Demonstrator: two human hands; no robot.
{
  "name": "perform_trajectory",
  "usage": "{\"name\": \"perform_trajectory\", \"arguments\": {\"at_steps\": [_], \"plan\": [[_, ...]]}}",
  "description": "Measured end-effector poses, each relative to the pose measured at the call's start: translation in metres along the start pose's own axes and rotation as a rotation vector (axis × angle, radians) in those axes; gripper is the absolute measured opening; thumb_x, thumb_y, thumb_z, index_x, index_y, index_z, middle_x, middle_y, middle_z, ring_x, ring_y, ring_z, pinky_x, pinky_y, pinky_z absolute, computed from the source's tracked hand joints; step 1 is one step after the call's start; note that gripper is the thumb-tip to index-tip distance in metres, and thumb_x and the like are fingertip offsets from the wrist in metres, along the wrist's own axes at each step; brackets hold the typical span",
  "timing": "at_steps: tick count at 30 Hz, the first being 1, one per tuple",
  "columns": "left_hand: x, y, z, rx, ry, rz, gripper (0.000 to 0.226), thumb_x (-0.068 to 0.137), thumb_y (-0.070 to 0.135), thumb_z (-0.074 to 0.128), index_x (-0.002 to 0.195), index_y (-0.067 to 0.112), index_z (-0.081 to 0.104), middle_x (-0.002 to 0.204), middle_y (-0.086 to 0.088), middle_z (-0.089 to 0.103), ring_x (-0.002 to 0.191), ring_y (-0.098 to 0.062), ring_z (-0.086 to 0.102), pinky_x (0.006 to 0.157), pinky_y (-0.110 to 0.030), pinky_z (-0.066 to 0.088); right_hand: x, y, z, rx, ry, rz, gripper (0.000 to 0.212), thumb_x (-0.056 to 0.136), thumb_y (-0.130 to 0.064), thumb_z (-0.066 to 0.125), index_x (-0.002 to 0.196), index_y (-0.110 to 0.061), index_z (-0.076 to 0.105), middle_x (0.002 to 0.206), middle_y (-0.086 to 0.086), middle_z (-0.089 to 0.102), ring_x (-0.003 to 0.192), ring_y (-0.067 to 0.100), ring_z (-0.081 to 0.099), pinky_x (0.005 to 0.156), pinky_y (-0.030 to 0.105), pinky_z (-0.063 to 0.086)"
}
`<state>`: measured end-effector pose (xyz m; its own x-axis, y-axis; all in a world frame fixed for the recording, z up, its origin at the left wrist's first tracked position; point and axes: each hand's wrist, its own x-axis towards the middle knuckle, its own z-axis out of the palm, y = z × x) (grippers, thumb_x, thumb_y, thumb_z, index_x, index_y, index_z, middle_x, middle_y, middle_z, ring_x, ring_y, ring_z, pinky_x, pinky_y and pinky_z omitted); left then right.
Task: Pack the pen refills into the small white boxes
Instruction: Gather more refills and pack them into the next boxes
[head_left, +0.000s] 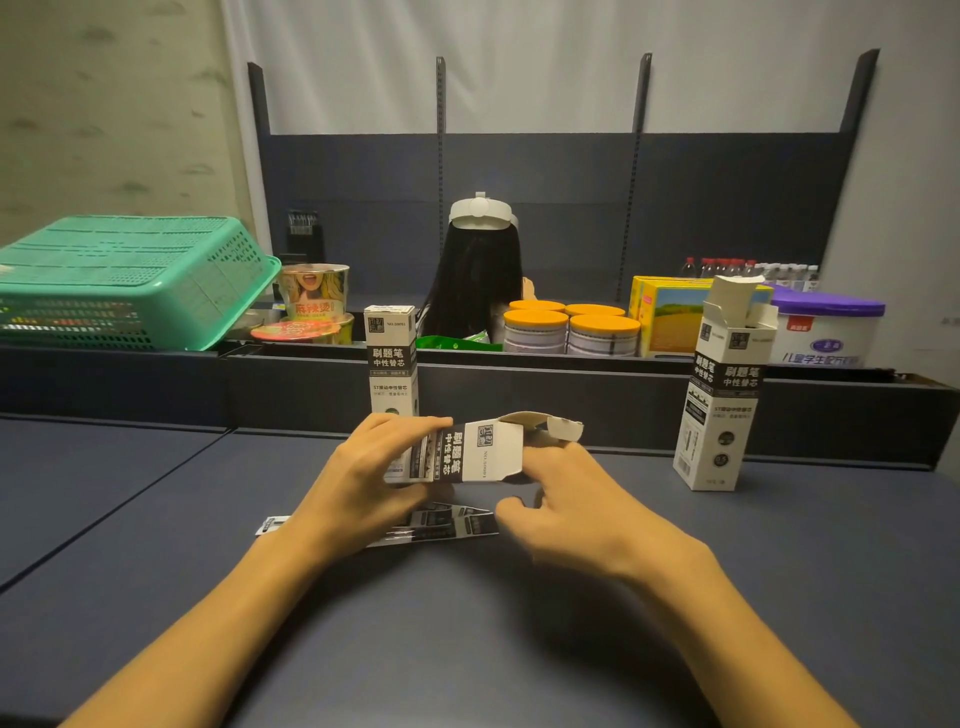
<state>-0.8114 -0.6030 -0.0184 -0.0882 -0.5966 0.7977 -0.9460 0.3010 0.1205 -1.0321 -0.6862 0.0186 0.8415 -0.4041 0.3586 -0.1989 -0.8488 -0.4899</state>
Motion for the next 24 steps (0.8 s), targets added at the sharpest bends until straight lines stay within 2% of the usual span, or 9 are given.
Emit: {"name": "perform_trajectory", "arguments": {"at_steps": [4, 6, 8, 11, 14, 17, 19, 21, 24], "plan": [[0.001, 0.002, -0.002, -0.022, 0.031, -0.021, 0.060, 0.079, 0.045, 0.061, 0.134, 0.029, 0.044, 0.119, 0.016, 0.053, 0.107, -0.004, 0.049, 0.087, -0.018, 0.046, 0.002, -0.004, -0.002, 0.081, 0.099, -0.072, 0.053, 0.089, -0.013, 0.054, 0.140, -0.026, 0.048, 0.138, -0.012, 0.055, 0.066, -0.024, 0.049, 0.057, 0.004, 0.039], [0.000, 0.002, -0.002, -0.039, 0.040, -0.039, 0.061, 0.078, 0.046, 0.062, 0.134, 0.029, 0.044, 0.120, 0.013, 0.054, 0.107, -0.005, 0.050, 0.087, -0.018, 0.046, 0.001, -0.003, -0.001, 0.068, 0.125, -0.101, 0.051, 0.089, -0.014, 0.055, 0.139, -0.022, 0.048, 0.136, -0.008, 0.057, 0.065, -0.024, 0.049, 0.057, 0.003, 0.037], [0.000, 0.002, -0.002, -0.063, 0.056, -0.064, 0.063, 0.078, 0.049, 0.063, 0.134, 0.030, 0.044, 0.121, 0.012, 0.056, 0.108, -0.004, 0.051, 0.087, -0.013, 0.044, 0.000, -0.004, 0.000, 0.041, 0.167, -0.128, 0.050, 0.088, -0.017, 0.056, 0.138, -0.021, 0.050, 0.134, -0.007, 0.058, 0.067, -0.022, 0.051, 0.059, 0.001, 0.037], [0.001, 0.002, -0.003, -0.095, 0.088, -0.106, 0.066, 0.076, 0.053, 0.065, 0.135, 0.030, 0.046, 0.121, 0.012, 0.055, 0.108, -0.003, 0.053, 0.085, -0.011, 0.045, 0.001, -0.005, -0.002, 0.058, 0.324, -0.209, 0.045, 0.083, -0.011, 0.059, 0.128, -0.017, 0.059, 0.118, -0.010, 0.063, 0.071, -0.021, 0.052, 0.065, -0.001, 0.037], [0.003, 0.001, -0.003, -0.100, 0.110, -0.122, 0.069, 0.075, 0.054, 0.066, 0.135, 0.024, 0.049, 0.122, 0.011, 0.055, 0.107, -0.005, 0.054, 0.083, -0.008, 0.043, 0.002, -0.006, -0.011, 0.117, 0.496, -0.245, 0.037, 0.082, -0.010, 0.058, 0.118, -0.017, 0.063, 0.109, -0.009, 0.062, 0.066, 0.003, 0.061, 0.055, 0.009, 0.044], [0.006, 0.007, -0.004, -0.129, 0.131, -0.119, 0.071, 0.076, 0.059, 0.065, 0.135, 0.026, 0.047, 0.123, 0.010, 0.055, 0.104, -0.001, 0.053, 0.082, -0.004, 0.040, 0.002, -0.005, -0.017, 0.177, 0.634, -0.210, 0.039, 0.083, -0.011, 0.058, 0.120, -0.022, 0.059, 0.119, -0.006, 0.060, 0.058, 0.016, 0.065, 0.053, 0.026, 0.055], [0.009, 0.012, -0.005, -0.150, 0.147, -0.110, 0.071, 0.078, 0.065, 0.059, 0.136, 0.026, 0.045, 0.121, 0.009, 0.054, 0.103, 0.003, 0.051, 0.083, -0.002, 0.039, 0.002, -0.004, -0.020, 0.199, 0.654, -0.169, 0.042, 0.086, -0.010, 0.062, 0.124, -0.027, 0.055, 0.115, -0.007, 0.063, 0.060, 0.016, 0.067, 0.056, 0.027, 0.056], [0.011, 0.016, -0.004, -0.168, 0.157, -0.117, 0.071, 0.079, 0.068, 0.056, 0.133, 0.022, 0.047, 0.119, 0.008, 0.055, 0.102, 0.005, 0.051, 0.083, -0.002, 0.039, 0.002, -0.003, -0.022, 0.227, 0.643, -0.109, 0.043, 0.089, -0.008, 0.065, 0.125, -0.028, 0.054, 0.101, -0.005, 0.069, 0.063, 0.013, 0.069, 0.061, 0.022, 0.056], [0.015, 0.020, -0.001, -0.250, 0.159, -0.188, 0.070, 0.074, 0.058, 0.067, 0.130, 0.022, 0.049, 0.120, 0.005, 0.061, 0.105, 0.006, 0.054, 0.085, -0.009, 0.046, 0.006, -0.004, -0.021, 0.321, 0.606, -0.053, 0.037, 0.090, -0.016, 0.065, 0.122, -0.031, 0.057, 0.093, -0.008, 0.072, 0.073, 0.011, 0.071, 0.068, 0.022, 0.057]]}}
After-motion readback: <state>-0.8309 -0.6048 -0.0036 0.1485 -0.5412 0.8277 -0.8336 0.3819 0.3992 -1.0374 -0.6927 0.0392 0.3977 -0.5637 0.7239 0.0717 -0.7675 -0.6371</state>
